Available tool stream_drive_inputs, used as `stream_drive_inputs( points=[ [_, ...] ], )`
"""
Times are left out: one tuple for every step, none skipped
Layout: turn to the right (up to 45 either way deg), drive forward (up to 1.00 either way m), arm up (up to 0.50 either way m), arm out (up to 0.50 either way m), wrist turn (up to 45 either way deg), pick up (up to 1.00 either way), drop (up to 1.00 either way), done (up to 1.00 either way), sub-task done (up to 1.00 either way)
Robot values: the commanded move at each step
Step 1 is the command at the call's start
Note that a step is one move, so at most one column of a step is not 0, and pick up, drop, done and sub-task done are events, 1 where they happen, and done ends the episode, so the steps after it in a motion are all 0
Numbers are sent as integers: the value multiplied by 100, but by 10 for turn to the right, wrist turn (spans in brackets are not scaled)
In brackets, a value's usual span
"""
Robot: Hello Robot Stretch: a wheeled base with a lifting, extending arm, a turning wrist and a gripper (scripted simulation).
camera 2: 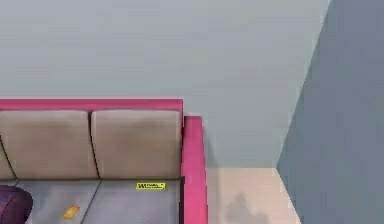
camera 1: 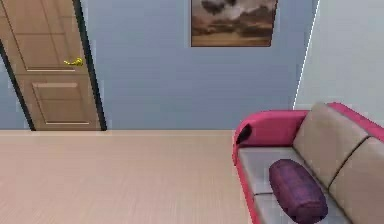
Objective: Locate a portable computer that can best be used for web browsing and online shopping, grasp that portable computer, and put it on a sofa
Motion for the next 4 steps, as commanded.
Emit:
stream_drive_inputs(
  points=[
    [-450,0,0,0,0,0,0,0,0],
    [-420,0,0,0,0,0,0,0,0],
    [0,10,0,0,0,0,0,0,0],
    [-60,0,0,0,0,0,0,0,0]
  ],
)
